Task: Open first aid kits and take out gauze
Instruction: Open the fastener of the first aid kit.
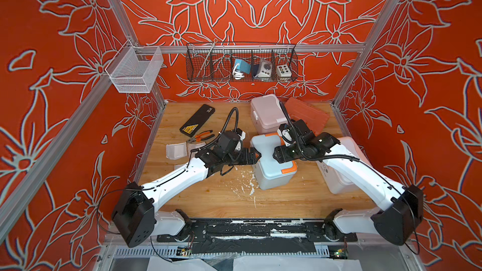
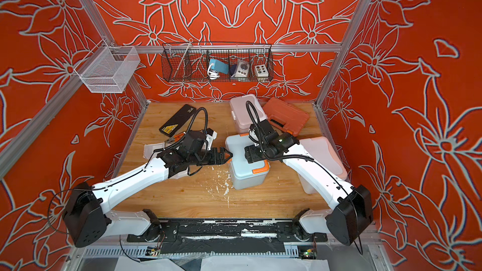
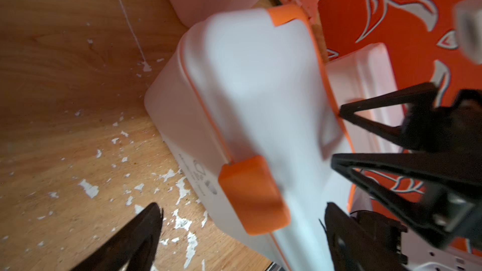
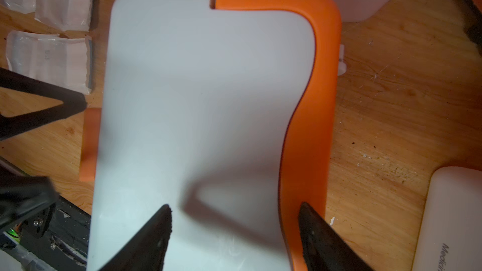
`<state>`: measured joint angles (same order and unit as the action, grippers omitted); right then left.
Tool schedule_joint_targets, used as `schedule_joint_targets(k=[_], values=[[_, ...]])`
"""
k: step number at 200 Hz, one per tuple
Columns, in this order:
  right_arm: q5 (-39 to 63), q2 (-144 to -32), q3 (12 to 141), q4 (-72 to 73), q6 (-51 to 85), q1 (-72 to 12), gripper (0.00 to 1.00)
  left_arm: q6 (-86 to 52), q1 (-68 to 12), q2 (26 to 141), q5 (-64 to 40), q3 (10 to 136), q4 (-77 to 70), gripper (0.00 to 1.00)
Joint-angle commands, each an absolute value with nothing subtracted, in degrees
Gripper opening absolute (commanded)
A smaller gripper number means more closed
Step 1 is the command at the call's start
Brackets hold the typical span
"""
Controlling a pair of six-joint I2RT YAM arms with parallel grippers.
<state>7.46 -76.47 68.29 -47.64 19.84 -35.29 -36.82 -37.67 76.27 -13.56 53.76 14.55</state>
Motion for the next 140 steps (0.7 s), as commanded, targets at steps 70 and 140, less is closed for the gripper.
schedule_joint_targets(k=[70,140], values=[[8.5,-78.1,66.8,-55.0,19.9,-35.4,0.77,-35.1,-37.1,71.2,-6.4,48.0,20.6,0.90],[9.0,-76.5,69.3,-56.8,20.0,-35.3,0.77,-34.8,-31.4,65.8,-10.1,43.2,21.2,0.86]])
